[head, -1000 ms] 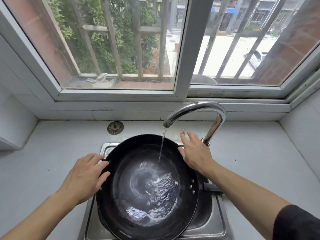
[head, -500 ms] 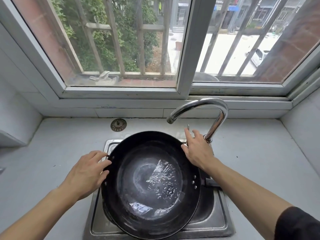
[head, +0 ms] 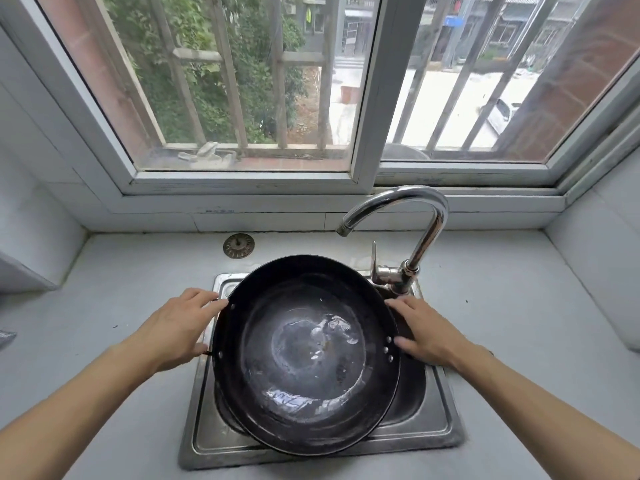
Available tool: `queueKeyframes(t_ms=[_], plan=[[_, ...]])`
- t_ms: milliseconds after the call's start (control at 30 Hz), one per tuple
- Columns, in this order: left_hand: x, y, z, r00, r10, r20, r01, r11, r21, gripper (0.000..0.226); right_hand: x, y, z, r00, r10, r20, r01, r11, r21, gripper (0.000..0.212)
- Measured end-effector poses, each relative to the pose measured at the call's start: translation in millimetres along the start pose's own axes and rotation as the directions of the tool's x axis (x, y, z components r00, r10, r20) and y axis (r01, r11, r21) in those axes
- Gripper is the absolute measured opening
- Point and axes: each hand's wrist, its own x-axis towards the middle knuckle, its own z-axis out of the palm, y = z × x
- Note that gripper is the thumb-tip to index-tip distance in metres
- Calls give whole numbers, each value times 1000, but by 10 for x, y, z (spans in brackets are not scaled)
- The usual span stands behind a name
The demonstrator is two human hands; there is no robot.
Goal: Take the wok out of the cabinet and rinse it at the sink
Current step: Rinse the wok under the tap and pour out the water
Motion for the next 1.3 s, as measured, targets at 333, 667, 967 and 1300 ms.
queueKeyframes(t_ms=[333,667,967,1300], plan=[[219,51,-121,986,8,169,-36,986,161,112,-232,183,307,978,146,146,-135,987,-84,97],[255,8,-34,991,73,113,-89,985,145,114,-208,239,372,995,19,98,-9,994,-105,105],[98,-122,116,986,97,-139,-67,976,208,123,-199,180,348,991,5,-131,-28,984,-177,114],[129,-107,573,933,86,-351,-23,984,178,110,-166,193,536,927,-23,-374,-63,975,-215,107]])
